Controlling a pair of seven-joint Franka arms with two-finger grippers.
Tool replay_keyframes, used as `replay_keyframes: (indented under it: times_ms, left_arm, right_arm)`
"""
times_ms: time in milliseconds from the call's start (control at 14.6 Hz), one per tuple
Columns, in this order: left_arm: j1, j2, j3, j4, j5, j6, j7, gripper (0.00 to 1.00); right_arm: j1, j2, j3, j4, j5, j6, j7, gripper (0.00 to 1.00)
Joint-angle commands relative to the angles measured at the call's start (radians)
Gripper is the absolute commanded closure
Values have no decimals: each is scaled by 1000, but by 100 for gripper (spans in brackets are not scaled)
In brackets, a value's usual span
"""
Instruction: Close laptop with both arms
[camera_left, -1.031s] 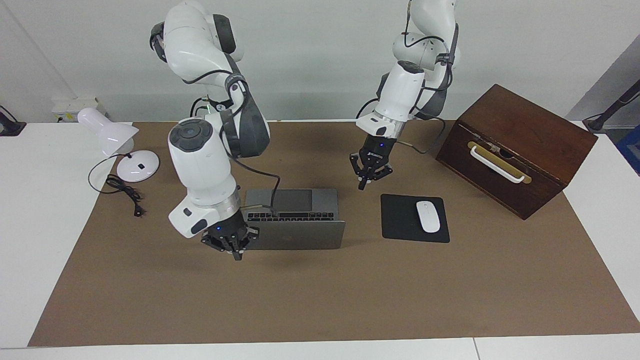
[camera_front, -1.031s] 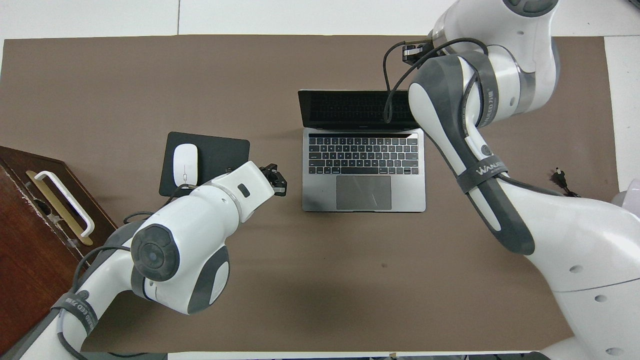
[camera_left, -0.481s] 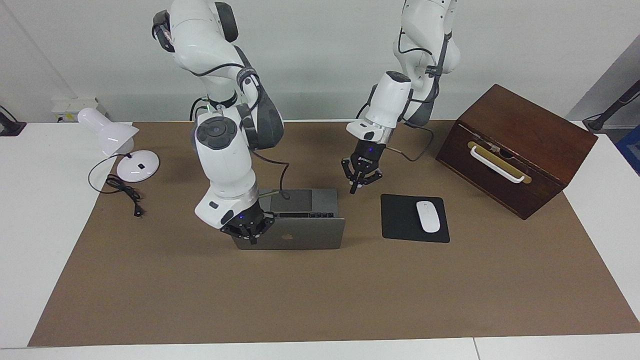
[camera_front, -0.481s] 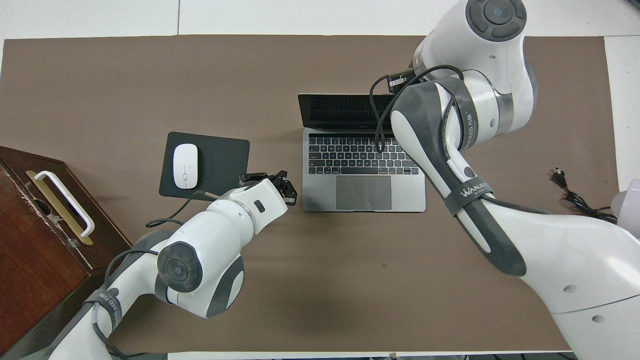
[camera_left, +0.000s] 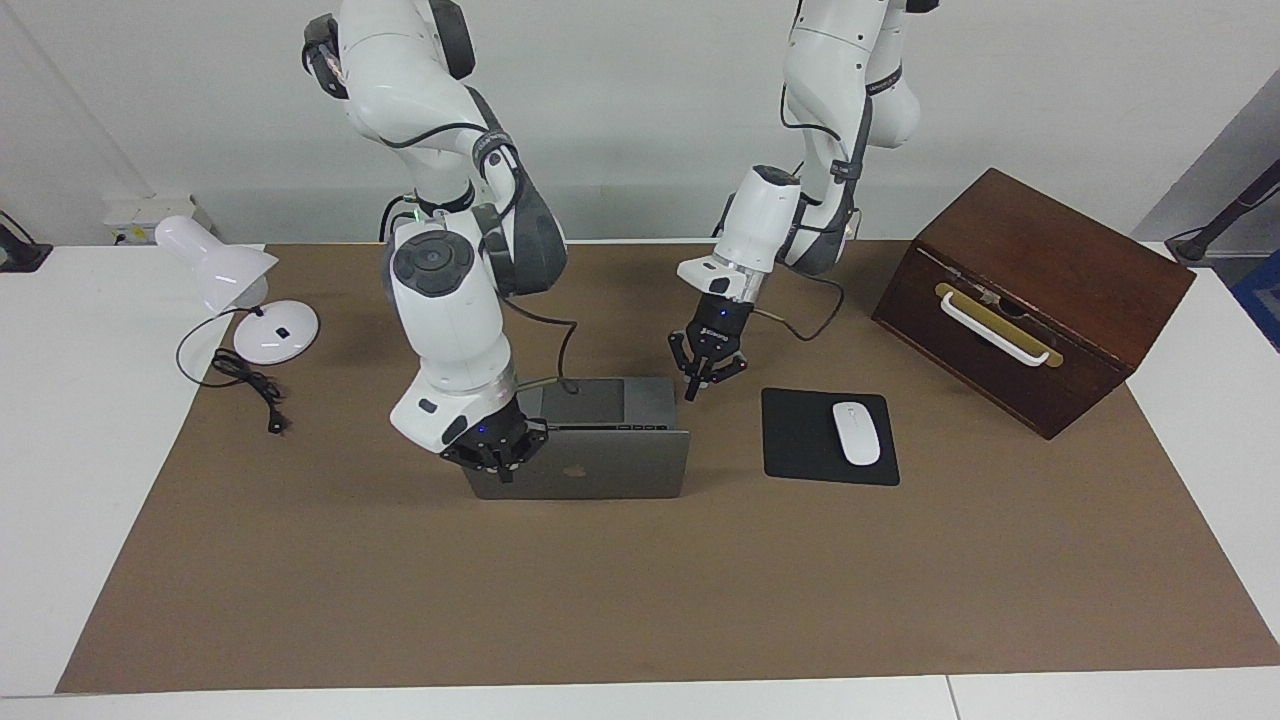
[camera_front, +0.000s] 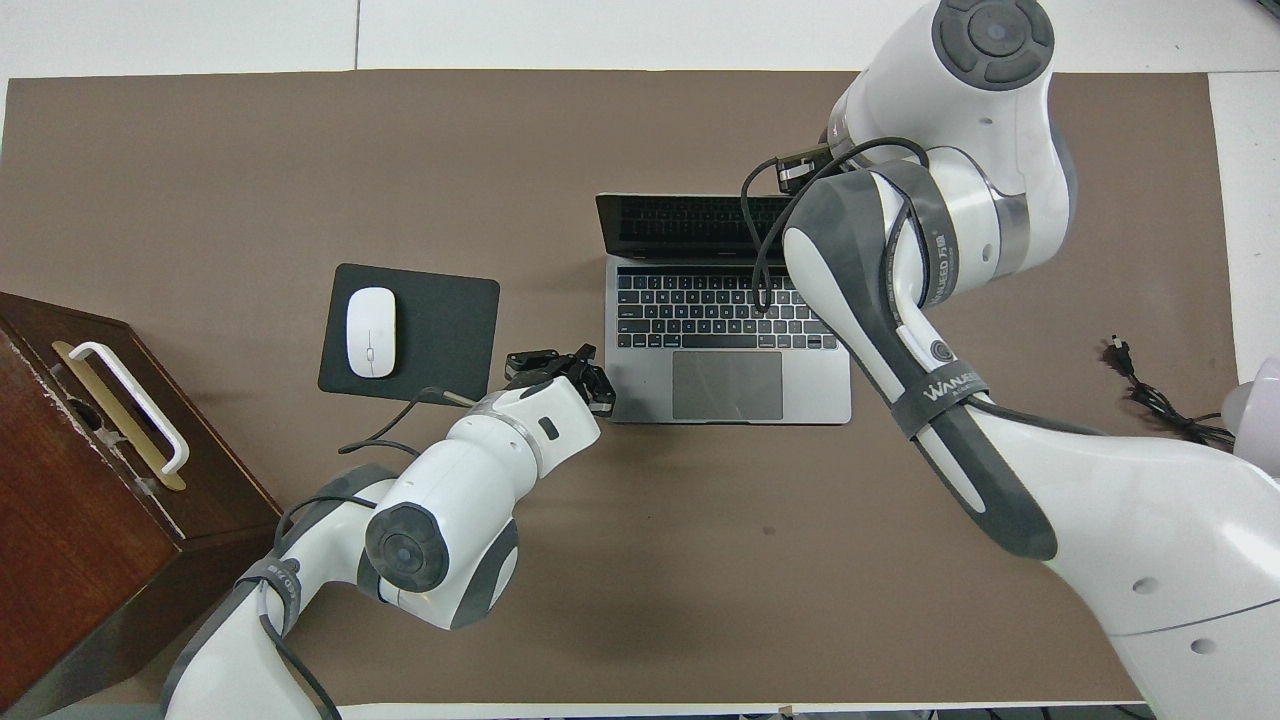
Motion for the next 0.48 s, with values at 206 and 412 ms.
replay_keyframes:
  times_ms: [206, 412]
  left_arm:
    - [-58, 89, 14, -24, -24, 161, 23, 100]
    - [-71, 89, 14, -53, -24, 196, 25, 100]
  right_arm:
    - [-10, -37, 12, -59, 6, 28, -15, 100]
    - [-10, -38, 12, -65, 7, 28, -15, 100]
